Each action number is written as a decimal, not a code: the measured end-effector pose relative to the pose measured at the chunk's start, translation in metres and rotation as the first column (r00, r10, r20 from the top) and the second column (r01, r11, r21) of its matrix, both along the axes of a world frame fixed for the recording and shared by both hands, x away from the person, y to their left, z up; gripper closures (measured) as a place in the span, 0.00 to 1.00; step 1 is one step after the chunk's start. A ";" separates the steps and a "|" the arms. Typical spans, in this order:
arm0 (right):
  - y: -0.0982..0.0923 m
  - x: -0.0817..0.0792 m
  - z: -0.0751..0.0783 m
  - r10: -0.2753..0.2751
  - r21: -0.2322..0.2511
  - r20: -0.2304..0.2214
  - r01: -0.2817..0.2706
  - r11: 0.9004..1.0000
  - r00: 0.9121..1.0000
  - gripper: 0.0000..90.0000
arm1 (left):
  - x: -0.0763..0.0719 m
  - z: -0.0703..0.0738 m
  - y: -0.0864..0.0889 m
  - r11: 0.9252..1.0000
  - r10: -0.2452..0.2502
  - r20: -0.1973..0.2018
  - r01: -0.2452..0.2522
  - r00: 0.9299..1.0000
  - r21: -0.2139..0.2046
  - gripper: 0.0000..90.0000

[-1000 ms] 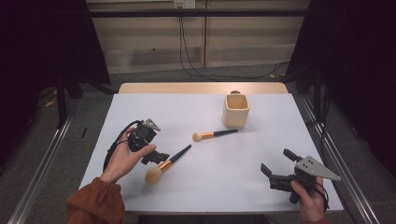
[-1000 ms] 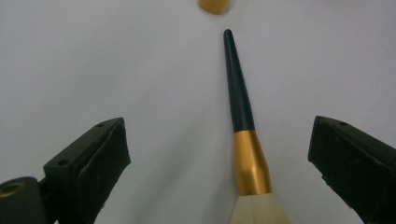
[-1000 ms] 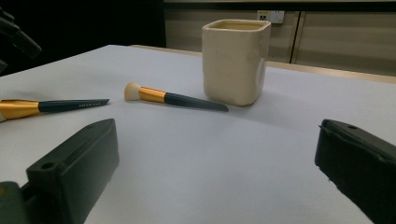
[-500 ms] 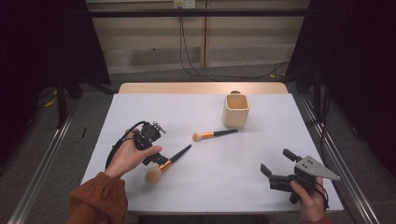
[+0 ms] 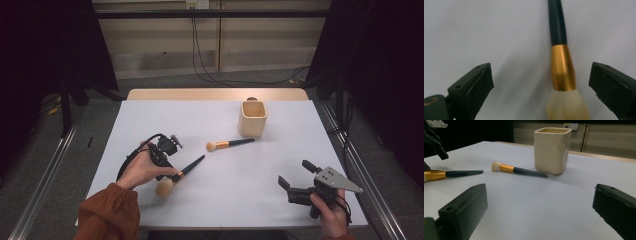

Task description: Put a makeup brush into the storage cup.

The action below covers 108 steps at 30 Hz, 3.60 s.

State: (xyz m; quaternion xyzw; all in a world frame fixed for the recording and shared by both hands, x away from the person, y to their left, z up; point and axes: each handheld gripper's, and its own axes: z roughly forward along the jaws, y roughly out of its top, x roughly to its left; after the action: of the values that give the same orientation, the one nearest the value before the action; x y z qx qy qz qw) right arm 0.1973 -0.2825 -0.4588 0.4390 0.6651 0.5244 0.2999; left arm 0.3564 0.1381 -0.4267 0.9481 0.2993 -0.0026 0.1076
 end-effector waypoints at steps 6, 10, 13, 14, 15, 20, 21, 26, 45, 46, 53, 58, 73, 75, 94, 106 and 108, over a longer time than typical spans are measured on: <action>0.000 0.000 0.000 0.002 -0.001 -0.004 -0.002 1.000 1.000 0.00 | -0.002 -0.006 -0.007 1.000 0.001 -0.017 0.000 1.000 0.029 0.07; 0.000 0.001 -0.001 -0.005 -0.003 -0.012 0.005 1.000 1.000 0.00 | -0.002 -0.008 -0.011 1.000 -0.005 -0.039 0.006 0.999 0.024 0.16; 0.000 0.000 -0.001 0.001 -0.010 -0.011 -0.001 1.000 1.000 0.00 | -0.005 -0.012 -0.014 0.999 -0.018 -0.051 0.020 0.999 0.042 0.22; 0.001 0.000 -0.001 0.002 -0.007 -0.012 -0.002 1.000 1.000 0.00 | -0.006 -0.014 -0.015 0.998 -0.025 -0.055 0.029 0.998 0.063 0.22; 0.001 0.000 -0.001 0.002 -0.007 -0.012 -0.002 1.000 1.000 0.00 | -0.006 -0.015 -0.016 0.997 -0.028 -0.069 0.033 0.997 0.063 0.23; 0.001 0.001 -0.001 0.003 -0.007 -0.013 -0.003 1.000 1.000 0.00 | -0.008 -0.019 -0.020 0.996 -0.041 -0.084 0.047 0.996 0.077 0.34; 0.001 0.001 -0.001 0.003 -0.007 -0.014 -0.003 1.000 1.000 0.00 | -0.008 -0.019 -0.021 0.995 -0.037 -0.074 0.044 0.997 0.090 0.35; 0.002 0.001 -0.001 0.003 -0.005 -0.017 -0.003 1.000 1.000 0.00 | -0.009 -0.018 -0.022 0.993 -0.032 -0.058 0.039 0.998 0.111 0.47; 0.002 0.002 -0.002 -0.003 0.000 -0.035 0.003 1.000 0.999 0.00 | -0.014 -0.017 -0.033 0.984 -0.074 -0.081 0.086 0.994 0.155 0.69; 0.002 0.002 -0.003 -0.003 0.000 -0.035 0.003 1.000 0.999 0.00 | -0.013 -0.017 -0.032 0.985 -0.068 -0.083 0.080 0.994 0.152 0.71; 0.001 0.003 -0.003 -0.007 0.009 -0.036 0.008 1.000 0.999 0.00 | -0.011 -0.016 -0.031 0.986 -0.072 -0.091 0.085 0.993 0.145 0.74; 0.001 0.003 -0.003 -0.005 0.012 -0.038 0.006 1.000 0.999 0.00 | -0.011 -0.016 -0.027 0.989 -0.074 -0.091 0.085 0.993 0.119 0.74; 0.002 0.003 -0.003 0.000 0.007 -0.041 0.000 1.000 0.999 0.00 | -0.007 -0.009 -0.013 0.999 -0.035 -0.096 0.036 0.995 0.004 0.74; 0.002 0.003 -0.003 0.002 0.007 -0.040 -0.002 1.000 0.999 0.00 | -0.006 -0.006 -0.010 1.000 -0.012 -0.087 0.011 0.996 -0.014 0.74; 0.001 0.002 -0.003 -0.001 0.013 -0.034 0.001 1.000 0.999 0.00 | -0.010 0.013 0.019 0.959 0.095 0.016 -0.087 0.995 -0.268 0.74; 0.000 0.002 -0.003 -0.002 0.015 -0.031 0.002 1.000 1.000 0.00 | -0.019 0.011 0.033 0.884 0.152 0.093 -0.093 0.984 -0.459 0.74; 0.001 0.002 -0.002 -0.002 0.016 -0.031 0.002 1.000 1.000 0.00 | -0.021 0.012 0.035 0.869 0.166 0.107 -0.095 0.980 -0.485 0.74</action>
State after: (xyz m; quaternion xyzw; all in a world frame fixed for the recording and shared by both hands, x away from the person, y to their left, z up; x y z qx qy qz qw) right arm 0.1993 -0.2819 -0.4613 0.4502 0.6650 0.5225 0.2864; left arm 0.3354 0.1736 -0.4150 0.8674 0.3444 -0.0001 0.3591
